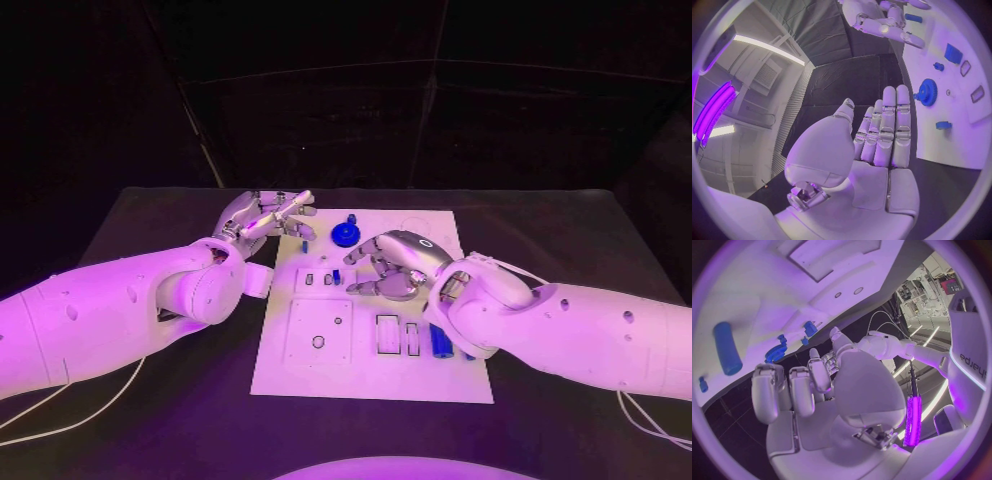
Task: Assemble the parts on the task board
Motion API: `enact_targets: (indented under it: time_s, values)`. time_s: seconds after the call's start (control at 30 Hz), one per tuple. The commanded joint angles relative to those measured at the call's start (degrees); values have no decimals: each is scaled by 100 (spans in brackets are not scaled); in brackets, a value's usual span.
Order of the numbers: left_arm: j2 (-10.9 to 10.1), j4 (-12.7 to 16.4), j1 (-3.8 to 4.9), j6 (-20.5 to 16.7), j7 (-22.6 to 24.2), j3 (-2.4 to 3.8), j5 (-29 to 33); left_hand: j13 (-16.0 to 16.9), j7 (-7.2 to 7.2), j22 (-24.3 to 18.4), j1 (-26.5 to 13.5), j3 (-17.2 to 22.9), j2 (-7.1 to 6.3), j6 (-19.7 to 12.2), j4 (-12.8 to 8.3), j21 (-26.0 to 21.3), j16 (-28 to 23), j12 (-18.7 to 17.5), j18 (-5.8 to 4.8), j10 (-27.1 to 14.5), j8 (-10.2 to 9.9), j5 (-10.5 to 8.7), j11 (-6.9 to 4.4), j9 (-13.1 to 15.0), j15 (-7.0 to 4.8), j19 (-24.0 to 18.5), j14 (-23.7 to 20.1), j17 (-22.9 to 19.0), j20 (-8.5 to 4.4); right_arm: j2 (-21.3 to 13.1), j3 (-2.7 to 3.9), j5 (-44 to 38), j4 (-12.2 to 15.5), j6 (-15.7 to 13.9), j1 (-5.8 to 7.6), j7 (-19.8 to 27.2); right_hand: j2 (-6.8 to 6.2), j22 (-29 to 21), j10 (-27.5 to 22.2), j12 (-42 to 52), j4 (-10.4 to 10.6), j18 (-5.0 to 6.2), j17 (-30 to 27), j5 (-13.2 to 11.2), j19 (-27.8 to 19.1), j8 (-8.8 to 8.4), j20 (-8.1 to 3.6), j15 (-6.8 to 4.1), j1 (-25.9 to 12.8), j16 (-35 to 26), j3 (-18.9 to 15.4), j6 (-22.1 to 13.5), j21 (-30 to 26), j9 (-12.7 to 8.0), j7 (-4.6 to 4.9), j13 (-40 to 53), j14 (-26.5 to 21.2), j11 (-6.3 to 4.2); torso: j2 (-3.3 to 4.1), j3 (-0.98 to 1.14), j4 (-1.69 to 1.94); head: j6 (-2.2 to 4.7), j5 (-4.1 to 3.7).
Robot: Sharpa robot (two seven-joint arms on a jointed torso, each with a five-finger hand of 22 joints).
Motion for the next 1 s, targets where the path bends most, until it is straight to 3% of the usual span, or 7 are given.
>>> enact_targets:
  time_s: [0.03,0.17,0.3,0.47,0.73,0.9,1.0]
  values:
    - [-53,-9,73,469,-988,6,-1198,210,-203,310,-74,-100,-76,333,51,609,1114,344,90,672,148,-20,-269,76,-298,726,979,883,-284,-311,9,976,260,356,108,690,20,500,-56,-39,-8,-23,602,47,-84,57,-12,15,76,-57,-47,55,-48,11,-7,43,382,-8,-78,3,-13,-10,28]
    - [-114,14,232,859,-1864,7,-1992,787,-418,2912,-234,-321,-190,591,205,2897,5254,1012,-253,1109,300,-19,-451,237,-549,1393,1197,5052,-514,-707,13,2056,447,761,309,982,89,280,-97,-96,-13,29,417,90,-247,117,-30,-7,132,-168,-61,128,-149,22,-32,-11,333,-32,-159,16,-33,-33,64]
    - [-116,30,456,1314,-2802,6,-2798,2035,-501,4828,-308,-567,-190,537,368,4419,6926,2405,-481,672,657,-14,-578,579,-550,1541,1276,6971,-601,-999,17,2971,464,975,538,1264,133,-98,-202,-232,-40,115,89,141,-525,178,-58,-33,200,-381,-98,181,-337,26,-55,-130,244,-55,-247,43,-41,-80,99]
    - [0,-14,697,1811,-3789,-37,-3566,3074,-524,4879,-341,-716,-50,329,532,4519,7205,3576,-440,175,1134,-11,-581,983,-580,1493,1354,7320,-586,-1158,35,3765,322,1012,708,1506,184,-543,-415,-520,-80,210,-303,187,-837,209,-82,-53,279,-667,-130,171,-585,14,-64,-380,136,-69,-327,58,-37,-121,128]
    - [626,-403,1121,2413,-5012,-459,-4498,3190,-488,4336,-490,-848,71,59,667,4154,7012,3695,-354,-87,1317,-18,-559,1162,-565,1387,1283,7090,-586,-1083,54,4286,-125,905,853,1711,229,-1122,-701,-970,-120,321,-809,232,-1176,230,-103,-70,344,-1106,-206,97,-965,-6,-64,-790,30,-77,-425,83,-21,-207,179]
    - [1007,-652,1232,2429,-5432,-622,-4843,3251,-454,5039,-669,-996,102,-102,678,4571,7222,3782,-477,-164,1395,-22,-520,1238,-522,1591,1361,7341,-547,-987,56,4345,-257,898,871,1726,240,-1162,-713,-993,-130,327,-841,241,-1189,231,-105,-71,362,-1142,-212,83,-998,-8,-63,-814,28,-77,-448,85,-18,-242,197]
    - [1188,-773,1259,2434,-5627,-658,-5007,4045,-498,5512,-733,-1082,129,-48,667,4870,7222,4543,-547,268,1573,-20,-560,1347,-547,1718,1361,7341,-560,-951,56,4357,-303,897,875,1714,245,-1166,-710,-993,-136,327,-842,250,-1185,232,-106,-72,373,-1149,-214,75,-1006,-9,-62,-816,32,-77,-439,87,-18,-253,209]
